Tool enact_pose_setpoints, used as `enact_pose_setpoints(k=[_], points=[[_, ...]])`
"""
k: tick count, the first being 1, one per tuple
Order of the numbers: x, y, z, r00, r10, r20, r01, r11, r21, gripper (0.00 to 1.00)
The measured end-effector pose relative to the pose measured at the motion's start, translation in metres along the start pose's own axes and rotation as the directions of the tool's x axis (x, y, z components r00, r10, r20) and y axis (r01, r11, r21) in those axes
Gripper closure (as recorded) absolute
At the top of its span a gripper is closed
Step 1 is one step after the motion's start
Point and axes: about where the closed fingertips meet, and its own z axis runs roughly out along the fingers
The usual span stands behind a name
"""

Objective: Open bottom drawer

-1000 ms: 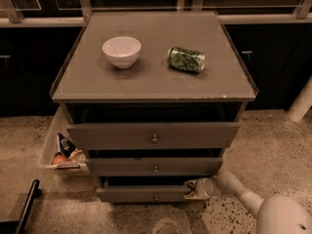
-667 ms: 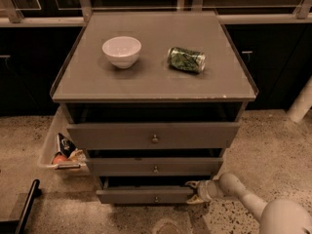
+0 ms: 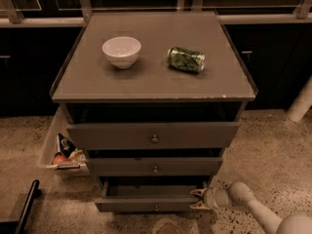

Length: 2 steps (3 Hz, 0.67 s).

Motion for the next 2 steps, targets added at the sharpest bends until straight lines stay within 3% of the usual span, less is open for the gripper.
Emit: enact_pose_setpoints(k=[1,2], points=[[-0.0025,0.0007,0.0009,1.000,0.000,0.000,0.000,1.0000,0.000,1.00],[-0.0036,0.0013,-0.0038,1.000,-0.015,-0.006,0.015,0.9998,0.010,0.81]])
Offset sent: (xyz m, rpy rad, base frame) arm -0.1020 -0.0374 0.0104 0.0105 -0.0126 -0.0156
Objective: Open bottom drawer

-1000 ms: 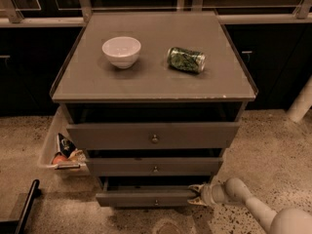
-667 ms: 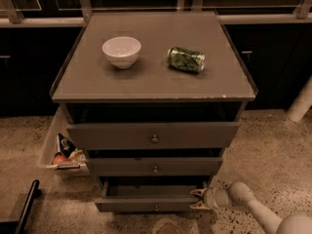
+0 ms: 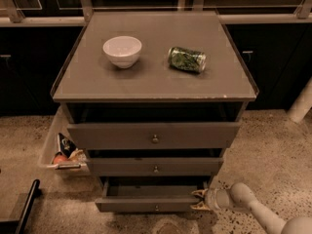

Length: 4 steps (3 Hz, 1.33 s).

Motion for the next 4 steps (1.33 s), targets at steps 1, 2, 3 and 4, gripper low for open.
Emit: enact_pose_setpoints(k=[1,2,3,4], points=[[0.000,0.000,0.000,1.000,0.000,0.000,0.000,1.0000,0.000,0.58],[0.000,0.000,0.000,1.000,0.000,0.000,0.000,1.0000,0.000,0.35],[0.002,0.020,-0.001,1.000,0.001,0.020,0.000,0.9999,-0.015,0.12],[0.006,0.058,-0.011,0.999,-0.010,0.046,0.011,0.9991,-0.042,0.14]])
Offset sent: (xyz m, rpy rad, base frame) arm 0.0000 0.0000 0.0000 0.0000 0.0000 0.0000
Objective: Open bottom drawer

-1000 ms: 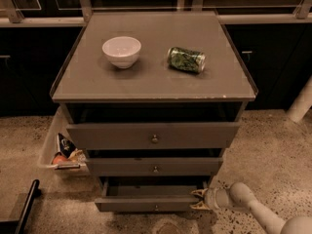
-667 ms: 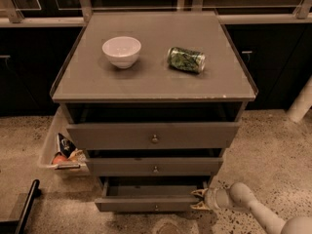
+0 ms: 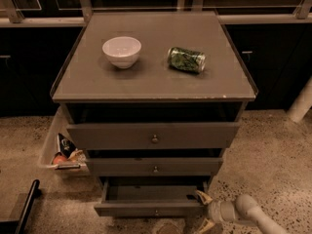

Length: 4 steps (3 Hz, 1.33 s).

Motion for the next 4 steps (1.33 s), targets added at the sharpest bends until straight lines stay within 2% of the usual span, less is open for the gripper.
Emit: enact_pose_setpoints(k=[2,3,4], points=[[-0.005,0.003,-0.006,1.000,-0.001,0.002,0.001,1.0000,-0.002,0.61],[-0.007,0.022,-0.019,1.000,-0.015,0.005,0.015,0.9999,-0.007,0.84],[-0.007,0.021,-0.019,1.000,-0.015,0.005,0.015,0.9999,-0.007,1.00]])
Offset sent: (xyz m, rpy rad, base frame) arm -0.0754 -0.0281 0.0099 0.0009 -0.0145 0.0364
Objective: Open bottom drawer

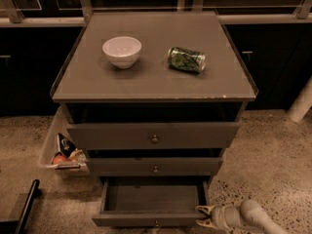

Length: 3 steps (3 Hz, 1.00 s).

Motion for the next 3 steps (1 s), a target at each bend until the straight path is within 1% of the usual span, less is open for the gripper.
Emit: enact_pose_setpoints(k=[1,2,3], points=[[0.0000,0.0000,0.0000,1.000,0.000,0.000,0.000,1.0000,0.000,0.81],[0.0000,0.0000,0.0000,1.000,0.000,0.000,0.000,1.0000,0.000,0.58],[0.0049,0.0017,0.0048,1.000,0.025,0.015,-0.025,0.9996,-0.013,0.35]])
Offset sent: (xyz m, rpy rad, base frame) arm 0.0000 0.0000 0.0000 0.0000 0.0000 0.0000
